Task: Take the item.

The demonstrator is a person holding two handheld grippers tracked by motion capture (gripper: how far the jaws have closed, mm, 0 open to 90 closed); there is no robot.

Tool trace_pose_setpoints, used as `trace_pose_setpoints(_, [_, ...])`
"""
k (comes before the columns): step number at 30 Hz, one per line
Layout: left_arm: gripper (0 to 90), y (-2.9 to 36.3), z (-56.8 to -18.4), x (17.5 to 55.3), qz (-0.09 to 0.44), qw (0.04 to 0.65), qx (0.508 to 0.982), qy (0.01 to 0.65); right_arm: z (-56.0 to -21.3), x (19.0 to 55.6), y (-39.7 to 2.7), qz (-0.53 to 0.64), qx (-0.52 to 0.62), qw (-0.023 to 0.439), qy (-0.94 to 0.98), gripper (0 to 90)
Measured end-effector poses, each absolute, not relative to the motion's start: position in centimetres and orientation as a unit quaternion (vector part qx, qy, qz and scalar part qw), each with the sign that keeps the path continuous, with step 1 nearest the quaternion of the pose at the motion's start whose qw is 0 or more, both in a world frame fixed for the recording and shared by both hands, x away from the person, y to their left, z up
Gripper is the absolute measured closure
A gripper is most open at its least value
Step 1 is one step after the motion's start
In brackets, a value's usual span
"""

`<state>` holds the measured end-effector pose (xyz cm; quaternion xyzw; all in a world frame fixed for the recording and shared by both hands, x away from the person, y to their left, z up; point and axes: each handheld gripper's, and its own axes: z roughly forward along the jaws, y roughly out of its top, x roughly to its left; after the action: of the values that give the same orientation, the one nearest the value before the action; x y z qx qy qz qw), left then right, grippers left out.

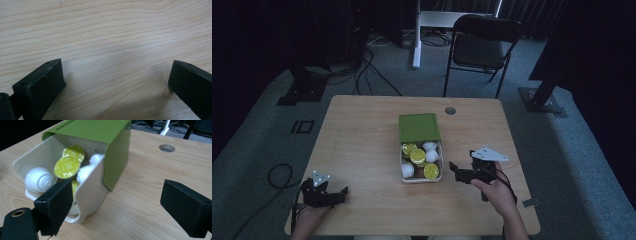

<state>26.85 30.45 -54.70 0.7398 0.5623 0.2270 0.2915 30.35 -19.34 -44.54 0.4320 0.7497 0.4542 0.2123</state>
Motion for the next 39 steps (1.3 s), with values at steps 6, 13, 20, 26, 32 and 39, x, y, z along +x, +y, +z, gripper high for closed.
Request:
trace_pose_setpoints(6, [0.4,30.5,-54.7,26.8,0.227,0.292,0.740,0.562,-44.3,30.5,-17.8,0.456,0.416,0.209,0.759,10.7])
trace_pose_setpoints(13, [0.4,30.5,-54.7,26.9,0.227,0.292,0.740,0.562,-43.8,30.7,-16.2,0.465,0.404,0.203,0.761,10.7])
trace_pose_setpoints(20, [0.4,30.4,-54.7,26.9,0.227,0.292,0.739,0.563,-43.5,31.0,-14.6,0.470,0.395,0.200,0.764,10.7])
trace_pose_setpoints(26, [0.4,30.4,-54.7,26.9,0.227,0.292,0.739,0.563,-43.5,31.2,-12.7,0.475,0.384,0.191,0.768,10.7])
trace_pose_setpoints(32, [0.4,30.4,-54.7,26.9,0.227,0.292,0.739,0.562,-43.8,31.4,-11.2,0.477,0.375,0.187,0.773,10.8])
trace_pose_setpoints(39, [0.4,30.5,-54.7,26.9,0.227,0.292,0.740,0.562,-44.3,31.5,-9.6,0.472,0.365,0.184,0.781,10.8])
